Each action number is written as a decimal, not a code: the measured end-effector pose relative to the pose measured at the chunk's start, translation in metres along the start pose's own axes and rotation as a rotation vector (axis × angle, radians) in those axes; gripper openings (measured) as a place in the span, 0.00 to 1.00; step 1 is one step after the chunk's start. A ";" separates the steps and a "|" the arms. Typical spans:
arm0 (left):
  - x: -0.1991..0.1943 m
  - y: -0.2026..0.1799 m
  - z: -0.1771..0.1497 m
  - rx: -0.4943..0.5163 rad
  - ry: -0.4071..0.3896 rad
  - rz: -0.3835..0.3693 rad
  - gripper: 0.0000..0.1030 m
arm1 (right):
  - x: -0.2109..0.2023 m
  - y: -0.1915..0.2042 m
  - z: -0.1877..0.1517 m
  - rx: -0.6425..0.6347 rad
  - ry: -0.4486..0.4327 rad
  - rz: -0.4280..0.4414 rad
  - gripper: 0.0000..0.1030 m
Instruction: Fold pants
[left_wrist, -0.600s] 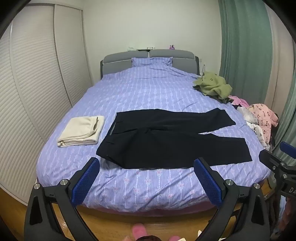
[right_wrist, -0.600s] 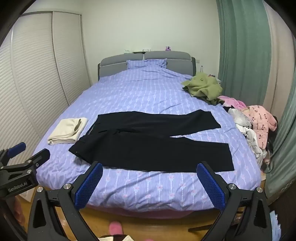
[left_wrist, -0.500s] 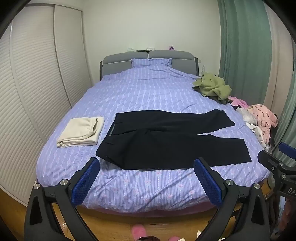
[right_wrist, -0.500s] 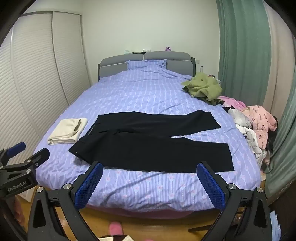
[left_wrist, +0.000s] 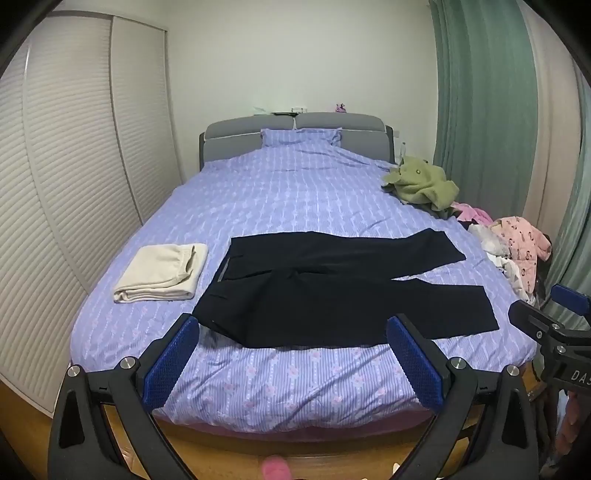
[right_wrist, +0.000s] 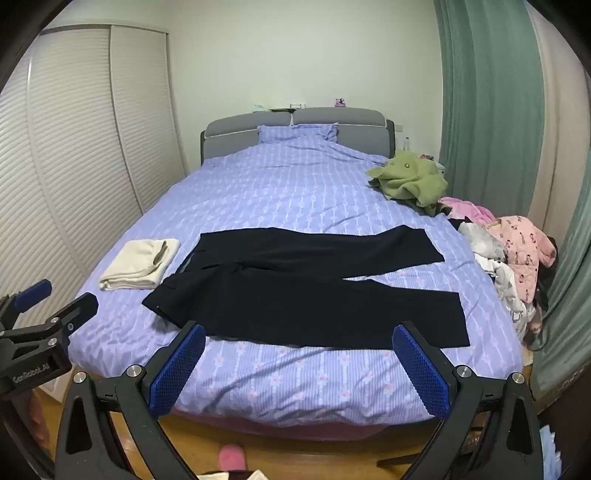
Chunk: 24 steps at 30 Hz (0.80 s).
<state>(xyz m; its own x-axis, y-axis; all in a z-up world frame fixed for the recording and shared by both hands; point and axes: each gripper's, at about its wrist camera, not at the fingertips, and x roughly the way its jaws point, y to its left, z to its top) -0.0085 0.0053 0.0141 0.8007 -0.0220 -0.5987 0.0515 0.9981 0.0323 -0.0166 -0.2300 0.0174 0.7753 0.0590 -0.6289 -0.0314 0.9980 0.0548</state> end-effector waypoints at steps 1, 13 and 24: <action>-0.001 0.000 0.001 -0.002 -0.002 0.000 1.00 | 0.000 0.000 0.000 -0.002 -0.003 0.005 1.00; -0.010 0.000 0.001 0.024 -0.064 0.022 1.00 | -0.003 0.003 -0.003 -0.003 -0.016 0.004 1.00; -0.012 0.003 0.003 0.005 -0.077 0.028 1.00 | -0.006 0.001 0.000 -0.001 -0.027 0.013 1.00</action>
<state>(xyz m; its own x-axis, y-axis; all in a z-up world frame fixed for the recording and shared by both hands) -0.0163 0.0088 0.0237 0.8451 0.0016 -0.5345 0.0311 0.9981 0.0523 -0.0211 -0.2298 0.0210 0.7918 0.0709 -0.6066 -0.0417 0.9972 0.0622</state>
